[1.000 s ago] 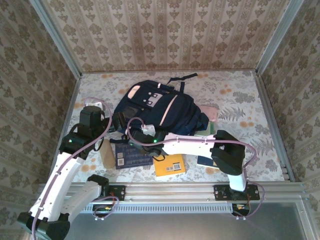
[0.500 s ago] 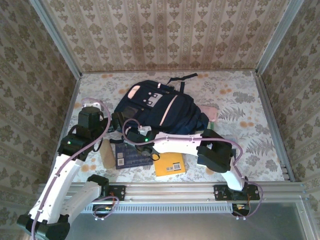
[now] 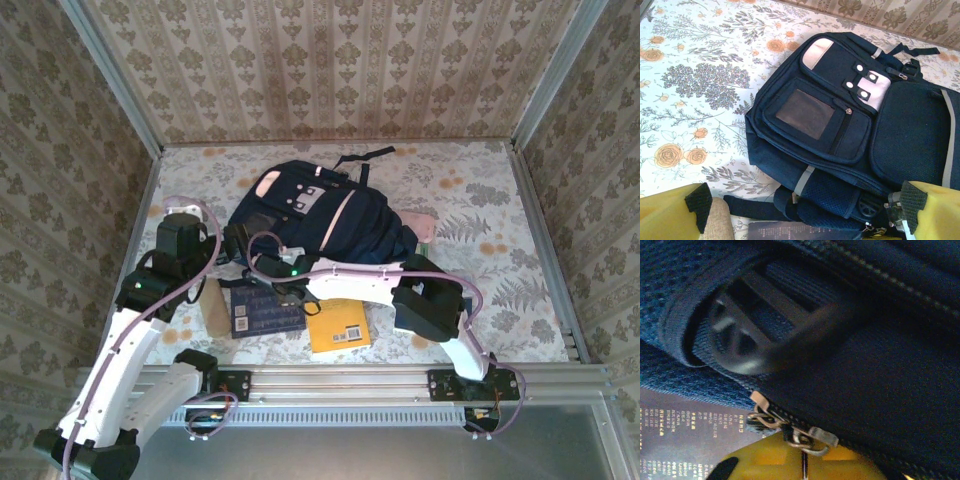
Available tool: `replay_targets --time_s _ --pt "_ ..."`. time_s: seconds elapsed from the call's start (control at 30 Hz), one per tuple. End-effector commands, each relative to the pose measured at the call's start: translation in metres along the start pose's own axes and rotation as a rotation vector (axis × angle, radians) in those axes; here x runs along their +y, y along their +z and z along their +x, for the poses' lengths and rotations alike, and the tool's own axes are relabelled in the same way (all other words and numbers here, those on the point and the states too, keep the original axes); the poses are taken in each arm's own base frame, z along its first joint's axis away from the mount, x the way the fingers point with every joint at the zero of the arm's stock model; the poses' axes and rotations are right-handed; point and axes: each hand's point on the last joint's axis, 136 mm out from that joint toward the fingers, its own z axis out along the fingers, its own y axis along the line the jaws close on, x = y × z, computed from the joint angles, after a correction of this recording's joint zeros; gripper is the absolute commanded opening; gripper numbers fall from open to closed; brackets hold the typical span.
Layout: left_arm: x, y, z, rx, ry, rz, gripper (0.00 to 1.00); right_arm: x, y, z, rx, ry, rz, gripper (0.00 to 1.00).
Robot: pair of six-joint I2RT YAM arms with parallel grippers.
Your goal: Pack books, pencil case, and school supplies into a backpack
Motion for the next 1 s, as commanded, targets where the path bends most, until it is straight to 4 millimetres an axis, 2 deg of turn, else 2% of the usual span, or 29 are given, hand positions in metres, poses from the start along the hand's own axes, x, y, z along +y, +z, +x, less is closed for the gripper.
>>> replay_targets --time_s 0.0,0.1,0.17,0.33,0.47,0.57,0.6,0.63,0.7,0.83,0.97 --pt "-0.001 -0.001 0.001 0.0 -0.009 0.007 1.0 0.003 -0.016 -0.012 -0.036 -0.012 -0.047 0.05" --pt "-0.002 0.004 0.008 0.028 -0.044 0.01 1.0 -0.002 -0.027 -0.013 -0.061 -0.006 -0.076 0.0" --pt "-0.004 0.009 0.016 0.07 -0.095 0.017 1.0 -0.005 -0.036 -0.015 -0.081 0.005 -0.11 0.0" --pt "-0.007 0.037 0.05 0.222 -0.323 0.057 0.99 -0.008 -0.057 -0.013 -0.12 0.008 -0.249 0.0" --pt "-0.009 0.063 0.072 0.277 -0.44 0.08 0.95 -0.014 -0.059 -0.008 -0.117 -0.018 -0.291 0.0" --pt "-0.008 0.076 0.079 0.303 -0.493 0.06 0.95 -0.02 -0.056 -0.007 -0.098 -0.005 -0.297 0.0" --pt "-0.008 0.08 0.079 0.309 -0.506 0.059 0.94 -0.02 -0.056 -0.009 -0.091 0.005 -0.304 0.04" --pt "-0.009 0.083 0.079 0.313 -0.518 0.06 0.94 -0.019 -0.056 -0.01 -0.085 0.01 -0.309 0.14" --pt "-0.01 0.087 0.077 0.308 -0.536 0.066 0.93 -0.011 -0.055 -0.01 -0.072 0.007 -0.327 0.28" --pt "-0.005 0.088 0.076 0.294 -0.556 0.063 0.93 0.001 -0.042 -0.01 -0.045 -0.003 -0.328 0.34" --pt "0.003 0.086 0.08 0.287 -0.582 0.063 0.93 0.004 -0.033 -0.015 -0.056 0.007 -0.305 0.35"
